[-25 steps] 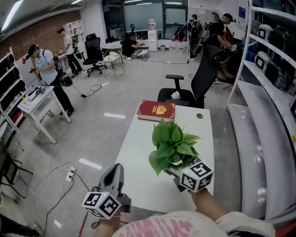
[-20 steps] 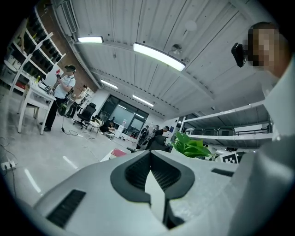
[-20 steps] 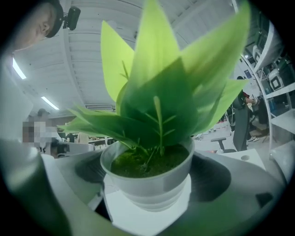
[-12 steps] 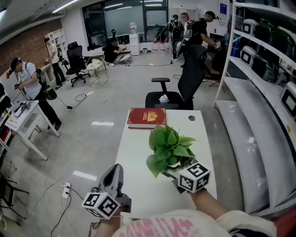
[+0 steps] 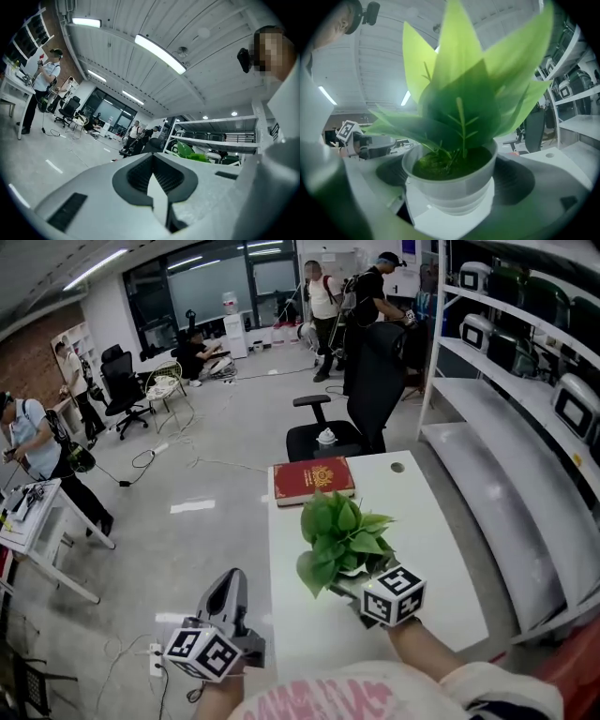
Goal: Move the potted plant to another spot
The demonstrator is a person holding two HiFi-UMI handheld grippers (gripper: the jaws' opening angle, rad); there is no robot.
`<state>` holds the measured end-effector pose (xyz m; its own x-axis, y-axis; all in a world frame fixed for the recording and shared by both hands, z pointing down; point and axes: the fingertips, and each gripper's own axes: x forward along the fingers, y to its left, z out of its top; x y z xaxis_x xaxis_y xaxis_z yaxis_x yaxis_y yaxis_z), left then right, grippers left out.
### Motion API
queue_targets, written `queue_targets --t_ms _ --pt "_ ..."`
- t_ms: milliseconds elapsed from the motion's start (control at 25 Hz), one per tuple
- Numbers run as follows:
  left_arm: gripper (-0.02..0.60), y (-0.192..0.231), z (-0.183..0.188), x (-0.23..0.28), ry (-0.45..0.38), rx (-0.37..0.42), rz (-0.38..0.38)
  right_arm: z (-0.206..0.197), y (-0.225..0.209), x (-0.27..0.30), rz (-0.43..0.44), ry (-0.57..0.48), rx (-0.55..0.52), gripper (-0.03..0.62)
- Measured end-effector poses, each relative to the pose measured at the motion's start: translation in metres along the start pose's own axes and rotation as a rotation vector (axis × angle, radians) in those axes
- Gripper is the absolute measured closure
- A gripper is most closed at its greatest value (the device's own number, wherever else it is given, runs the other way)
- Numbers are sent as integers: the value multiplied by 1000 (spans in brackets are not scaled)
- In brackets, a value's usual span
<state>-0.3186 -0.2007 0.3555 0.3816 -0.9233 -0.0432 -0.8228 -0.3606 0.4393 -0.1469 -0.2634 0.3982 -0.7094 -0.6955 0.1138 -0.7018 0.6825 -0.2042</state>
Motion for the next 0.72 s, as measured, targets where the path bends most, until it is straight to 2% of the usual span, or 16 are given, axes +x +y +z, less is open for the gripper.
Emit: queue_targets --t_ms 360,720 --pt "578 76 22 -24 33 -18 -41 -16 40 61 -46 16 48 49" --pt "578 129 23 -31 28 -75 -2 -49 20 122 -95 117 10 49"
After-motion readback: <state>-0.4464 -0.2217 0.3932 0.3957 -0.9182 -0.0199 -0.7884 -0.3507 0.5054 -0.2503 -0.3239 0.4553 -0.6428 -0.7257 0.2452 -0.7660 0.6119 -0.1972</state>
